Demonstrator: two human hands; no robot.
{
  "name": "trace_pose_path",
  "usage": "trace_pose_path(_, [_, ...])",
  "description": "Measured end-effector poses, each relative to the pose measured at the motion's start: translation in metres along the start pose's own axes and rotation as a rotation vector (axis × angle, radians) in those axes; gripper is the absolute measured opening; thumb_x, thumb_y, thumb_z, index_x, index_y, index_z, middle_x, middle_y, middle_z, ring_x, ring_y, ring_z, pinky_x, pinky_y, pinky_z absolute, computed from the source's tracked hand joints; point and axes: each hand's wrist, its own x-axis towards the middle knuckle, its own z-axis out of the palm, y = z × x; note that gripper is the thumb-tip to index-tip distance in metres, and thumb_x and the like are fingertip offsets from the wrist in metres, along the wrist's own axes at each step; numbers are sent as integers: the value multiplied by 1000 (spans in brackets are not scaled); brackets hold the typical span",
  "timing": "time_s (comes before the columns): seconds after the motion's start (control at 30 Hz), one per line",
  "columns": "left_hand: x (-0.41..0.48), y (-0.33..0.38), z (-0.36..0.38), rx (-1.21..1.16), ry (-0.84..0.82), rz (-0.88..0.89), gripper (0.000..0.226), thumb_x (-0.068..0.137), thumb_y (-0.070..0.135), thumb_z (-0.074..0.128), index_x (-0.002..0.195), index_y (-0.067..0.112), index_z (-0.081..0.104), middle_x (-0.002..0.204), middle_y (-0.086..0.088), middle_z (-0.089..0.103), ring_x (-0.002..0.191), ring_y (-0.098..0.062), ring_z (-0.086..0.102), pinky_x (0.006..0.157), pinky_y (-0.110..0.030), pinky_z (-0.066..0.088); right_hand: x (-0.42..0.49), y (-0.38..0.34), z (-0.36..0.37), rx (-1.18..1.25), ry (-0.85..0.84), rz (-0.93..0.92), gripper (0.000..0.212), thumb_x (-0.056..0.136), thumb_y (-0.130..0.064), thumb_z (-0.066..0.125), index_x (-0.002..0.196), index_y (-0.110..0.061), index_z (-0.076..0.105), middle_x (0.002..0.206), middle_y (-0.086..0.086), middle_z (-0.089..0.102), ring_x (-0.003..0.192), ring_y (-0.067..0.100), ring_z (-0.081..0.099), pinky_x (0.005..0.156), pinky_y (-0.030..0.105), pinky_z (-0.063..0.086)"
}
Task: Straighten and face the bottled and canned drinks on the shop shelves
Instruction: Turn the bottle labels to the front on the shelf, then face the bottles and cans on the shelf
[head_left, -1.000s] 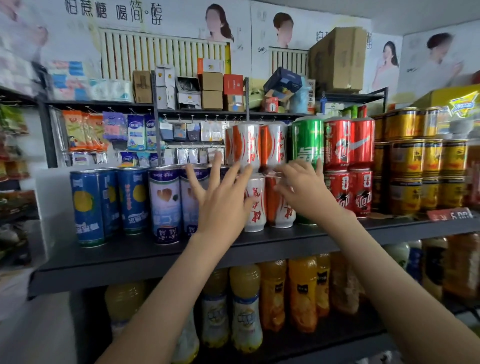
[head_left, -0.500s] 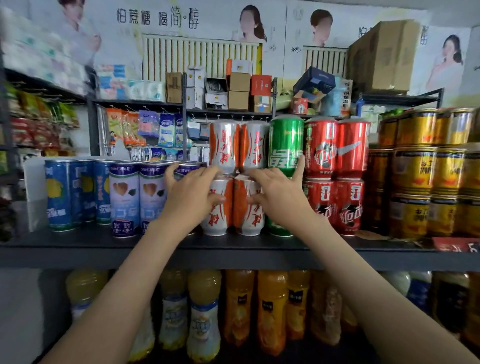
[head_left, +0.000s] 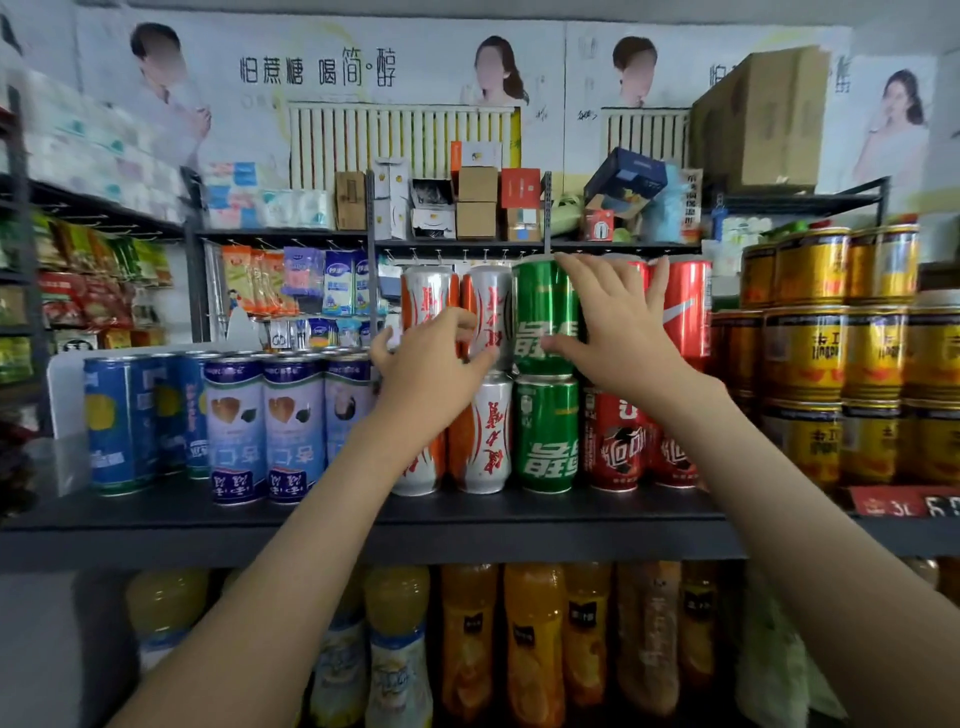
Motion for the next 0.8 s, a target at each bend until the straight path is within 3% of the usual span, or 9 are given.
trace_pose_path(0.13, [13,24,16,-82,-105,-46,44,89,51,53,124,24,50,112,12,62,111,-15,54,104,-37,21,-8,10,5,10,-33,8,84,85,-37,66,151,-18,16,153,2,25,142,20,14,110,59,-11])
trace_pose_path(0.27, [21,34,34,-110,-178,-98,47,86,54,55,117,19,49,89,13,57,98,-18,57,107,-50,28,-19,17,1,82,116,65,81,83,-25,69,149,-16,23,152,5,28,140,24,20,115,56,-1])
trace_pose_path(0.43, [19,34,52,-99,-225,-119,57,83,52,61,124,15,44,120,-1,57,115,-25,51,103,-48,27,-59,26,2,268,155,279,89,80,-19,73,148,-7,17,149,14,26,138,26,17,113,39,12])
trace_pose_path(0.57, [11,42,54,-69,-171,-111,53,85,47,61,120,11,43,120,-3,56,112,-25,52,106,-46,24,-85,38,11,350,80,466,91,82,-17,72,148,-9,11,151,13,19,141,27,14,114,42,15])
trace_pose_path(0.7, [8,47,55,-63,-128,-139,59,84,47,63,123,8,43,121,-5,56,114,-27,52,109,-50,24,-99,47,15,437,-9,671,83,88,-16,64,149,-9,8,149,14,24,138,30,28,109,45,31])
trace_pose_path(0.8, [1,47,59,-63,-63,-127,63,85,48,61,129,8,40,126,-6,54,119,-24,48,110,-48,18,-104,51,18,424,-81,747,70,88,-20,65,144,-9,23,141,15,38,128,30,44,101,41,40])
